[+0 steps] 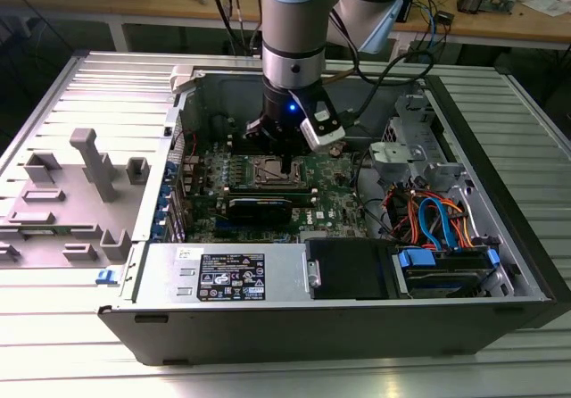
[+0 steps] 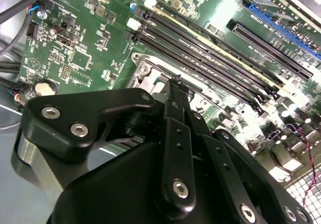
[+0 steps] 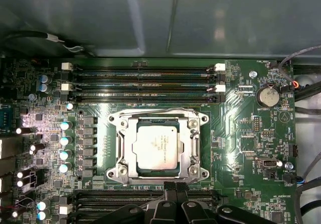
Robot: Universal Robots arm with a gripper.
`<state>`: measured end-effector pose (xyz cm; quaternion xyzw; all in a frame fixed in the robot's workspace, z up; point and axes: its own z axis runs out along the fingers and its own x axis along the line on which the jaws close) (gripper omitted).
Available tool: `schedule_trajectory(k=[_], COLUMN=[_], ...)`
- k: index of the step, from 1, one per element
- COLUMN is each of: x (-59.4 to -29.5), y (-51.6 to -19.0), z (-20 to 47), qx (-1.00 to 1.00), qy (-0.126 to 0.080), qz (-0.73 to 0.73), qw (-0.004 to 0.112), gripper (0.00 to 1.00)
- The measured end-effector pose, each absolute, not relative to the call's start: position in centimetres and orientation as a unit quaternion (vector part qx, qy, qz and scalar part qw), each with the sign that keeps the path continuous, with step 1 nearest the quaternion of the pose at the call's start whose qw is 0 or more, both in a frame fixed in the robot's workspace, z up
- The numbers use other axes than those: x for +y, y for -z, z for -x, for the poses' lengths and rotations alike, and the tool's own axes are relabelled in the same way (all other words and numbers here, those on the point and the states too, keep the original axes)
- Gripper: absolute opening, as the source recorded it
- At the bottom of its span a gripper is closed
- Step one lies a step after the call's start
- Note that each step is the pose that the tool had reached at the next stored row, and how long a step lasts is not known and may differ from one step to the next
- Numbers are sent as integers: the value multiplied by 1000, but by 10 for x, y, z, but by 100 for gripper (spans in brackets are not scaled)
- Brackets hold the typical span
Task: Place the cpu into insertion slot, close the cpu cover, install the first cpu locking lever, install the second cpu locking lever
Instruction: 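Install the second cpu locking lever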
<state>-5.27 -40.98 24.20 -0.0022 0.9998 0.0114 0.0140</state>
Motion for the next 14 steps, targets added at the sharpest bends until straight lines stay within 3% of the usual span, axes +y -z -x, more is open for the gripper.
schedule_trajectory(k=[14], x=[-421], y=[-245], z=[63], qx=[1000], qy=[-12], qz=[2], qw=[14], gripper=[11])
